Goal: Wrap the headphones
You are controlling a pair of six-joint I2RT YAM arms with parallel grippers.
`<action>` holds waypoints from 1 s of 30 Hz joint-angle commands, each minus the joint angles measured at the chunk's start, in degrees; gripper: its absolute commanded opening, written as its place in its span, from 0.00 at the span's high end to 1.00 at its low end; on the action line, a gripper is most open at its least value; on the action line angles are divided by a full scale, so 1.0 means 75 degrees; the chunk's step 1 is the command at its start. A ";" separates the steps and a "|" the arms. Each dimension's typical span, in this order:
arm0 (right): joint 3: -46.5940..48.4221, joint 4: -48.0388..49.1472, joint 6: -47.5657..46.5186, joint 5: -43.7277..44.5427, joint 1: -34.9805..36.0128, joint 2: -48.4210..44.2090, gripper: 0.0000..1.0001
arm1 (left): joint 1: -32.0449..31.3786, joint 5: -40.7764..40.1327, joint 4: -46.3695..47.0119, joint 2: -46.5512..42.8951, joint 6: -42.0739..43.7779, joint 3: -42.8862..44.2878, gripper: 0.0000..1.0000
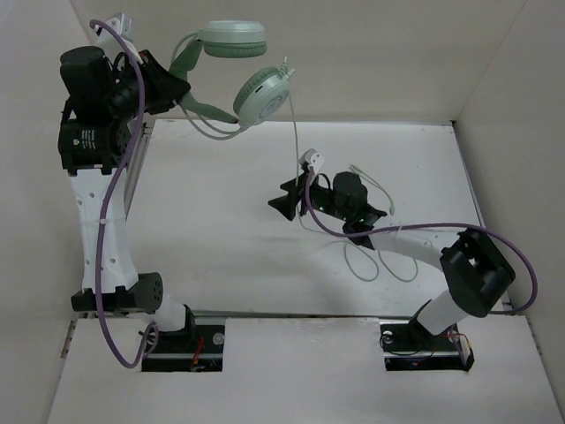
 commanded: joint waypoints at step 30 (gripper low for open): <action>0.2006 -0.2017 -0.1859 0.0300 -0.0646 0.0105 0.19 | -0.0509 -0.0272 0.0602 -0.0819 0.0173 -0.0736 1.00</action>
